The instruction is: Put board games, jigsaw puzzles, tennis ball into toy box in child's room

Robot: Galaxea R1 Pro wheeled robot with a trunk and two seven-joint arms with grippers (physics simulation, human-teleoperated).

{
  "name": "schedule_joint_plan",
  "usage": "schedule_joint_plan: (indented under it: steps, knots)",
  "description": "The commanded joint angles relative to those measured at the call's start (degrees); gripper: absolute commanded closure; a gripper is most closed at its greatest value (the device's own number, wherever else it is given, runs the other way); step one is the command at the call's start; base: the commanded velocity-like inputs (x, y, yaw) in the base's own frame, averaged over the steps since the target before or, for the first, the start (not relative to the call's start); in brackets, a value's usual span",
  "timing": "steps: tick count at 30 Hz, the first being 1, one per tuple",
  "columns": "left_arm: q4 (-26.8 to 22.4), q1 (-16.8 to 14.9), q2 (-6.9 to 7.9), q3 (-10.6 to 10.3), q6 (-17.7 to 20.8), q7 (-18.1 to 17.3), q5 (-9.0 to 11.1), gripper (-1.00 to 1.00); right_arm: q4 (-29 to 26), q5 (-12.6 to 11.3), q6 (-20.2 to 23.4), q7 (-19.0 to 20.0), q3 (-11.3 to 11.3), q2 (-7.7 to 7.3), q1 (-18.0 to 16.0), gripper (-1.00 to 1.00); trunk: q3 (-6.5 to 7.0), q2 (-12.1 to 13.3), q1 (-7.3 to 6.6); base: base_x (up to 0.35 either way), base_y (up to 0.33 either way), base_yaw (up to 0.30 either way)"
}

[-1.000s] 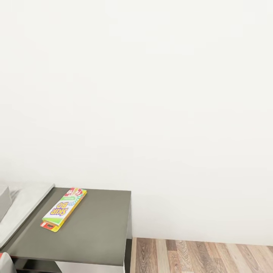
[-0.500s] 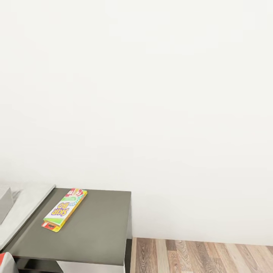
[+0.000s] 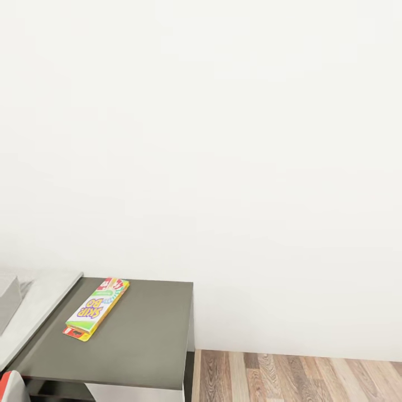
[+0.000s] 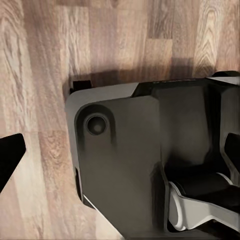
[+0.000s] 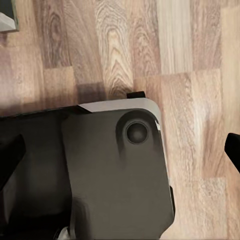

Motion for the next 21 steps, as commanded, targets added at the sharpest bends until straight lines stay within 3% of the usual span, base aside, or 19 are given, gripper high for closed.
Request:
schedule_joint_plan:
  steps: [1, 5, 13, 17, 21]
  knots:
    - [-0.7, 0.0, 0.33, 0.1, 1.2, -0.9, 0.0, -1.00, -0.5, -0.8, 0.4, 0.0, -0.3, 0.03, 0.0, -1.00, 0.06, 0.3, -0.19, 0.000, 0.000, 0.000]
    - [-2.6, 0.0, 1.21, 1.7, 3.8, -3.4, -0.2, -1.00, -2.2, -2.7, 2.8, -0.3, -0.2, -0.03, 0.2, -1.00, 0.60, 1.5, -0.85, 0.000, 0.000, 0.000]
    - [1.1, 0.0, 1.03, 2.1, 2.3, -2.0, -0.6, -1.00, -2.0, -3.1, 2.5, -0.4, -0.1, -0.04, 0.5, -1.00, 0.60, 1.5, -0.85, 0.000, 0.000, 0.000]
    - [8.2, 0.0, 0.84, 2.2, -5.8, 2.0, -0.6, -1.00, -0.4, -2.7, 1.3, -0.4, 0.1, 0.02, 0.5, -1.00, 0.60, 1.5, -0.85, 0.000, 0.000, 0.000]
    - [16.1, 0.0, -0.72, 2.2, -15.1, 9.5, -0.6, -1.00, 1.4, -2.5, 1.0, -0.5, 0.1, 0.08, 0.4, -1.00, 0.60, 1.5, -0.85, 0.000, 0.000, 0.000]
